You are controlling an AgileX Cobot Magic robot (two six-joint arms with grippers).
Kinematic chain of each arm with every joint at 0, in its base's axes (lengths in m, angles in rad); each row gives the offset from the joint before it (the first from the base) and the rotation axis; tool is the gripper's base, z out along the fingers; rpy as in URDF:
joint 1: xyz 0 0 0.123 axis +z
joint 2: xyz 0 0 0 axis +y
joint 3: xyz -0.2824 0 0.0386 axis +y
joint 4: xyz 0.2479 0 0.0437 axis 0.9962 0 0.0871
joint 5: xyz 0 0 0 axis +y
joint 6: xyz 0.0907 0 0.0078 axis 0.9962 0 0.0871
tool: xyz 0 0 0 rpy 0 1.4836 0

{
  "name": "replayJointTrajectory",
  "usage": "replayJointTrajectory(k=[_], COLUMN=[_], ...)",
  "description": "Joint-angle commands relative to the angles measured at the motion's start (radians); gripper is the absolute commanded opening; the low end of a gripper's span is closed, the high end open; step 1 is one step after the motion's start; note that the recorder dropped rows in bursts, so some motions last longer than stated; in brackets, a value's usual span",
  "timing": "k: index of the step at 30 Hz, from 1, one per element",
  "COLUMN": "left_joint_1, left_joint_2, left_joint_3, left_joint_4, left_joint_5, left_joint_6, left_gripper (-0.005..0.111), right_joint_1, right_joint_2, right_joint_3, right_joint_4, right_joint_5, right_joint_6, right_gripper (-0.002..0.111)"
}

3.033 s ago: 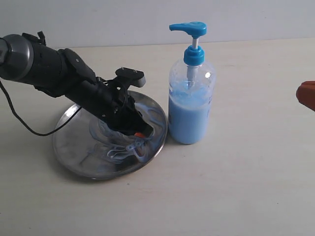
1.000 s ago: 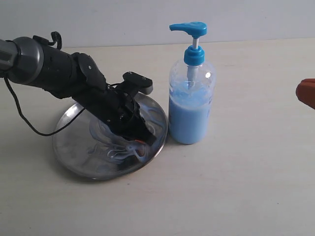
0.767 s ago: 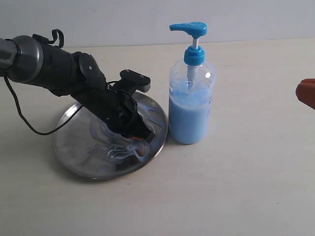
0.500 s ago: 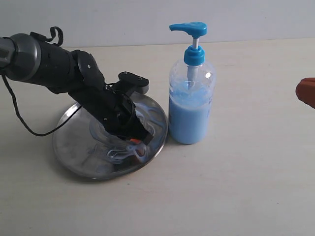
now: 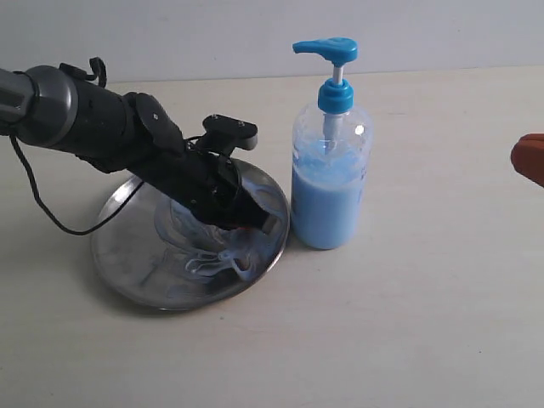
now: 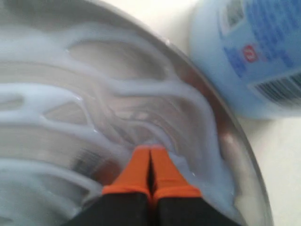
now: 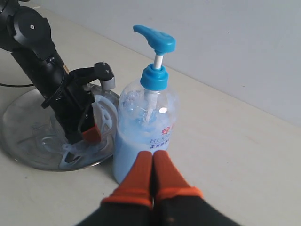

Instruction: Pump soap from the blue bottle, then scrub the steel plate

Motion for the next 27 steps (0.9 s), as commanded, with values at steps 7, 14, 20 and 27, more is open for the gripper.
replayJointTrajectory(k=[7, 14, 20, 27], left_joint_1=[0.001, 0.001, 0.001, 0.001], left_joint_2=[0.001, 0.001, 0.001, 0.001], left_joint_3=[0.006, 0.006, 0.006, 0.006], left_joint_4=[0.187, 0.227, 0.233, 0.127], left_joint_5=[0.170, 0.231, 0.151, 0.133], left_joint_6=[-0.077, -0.095, -0.115, -0.087], left_gripper=[0.000, 0.000, 0.000, 0.000], right_joint_1=[0.001, 0.001, 0.001, 0.001], right_joint_2=[-0.006, -0.006, -0.006, -0.006], right_joint_3=[0.008, 0.008, 0.008, 0.008], right_joint_4=[-0.005, -0.005, -0.003, -0.003], right_joint_5=[-0.024, -0.028, -0.028, -0.028], right_joint_6=[-0.001, 0.000, 0.000, 0.000], right_gripper=[0.000, 0.000, 0.000, 0.000])
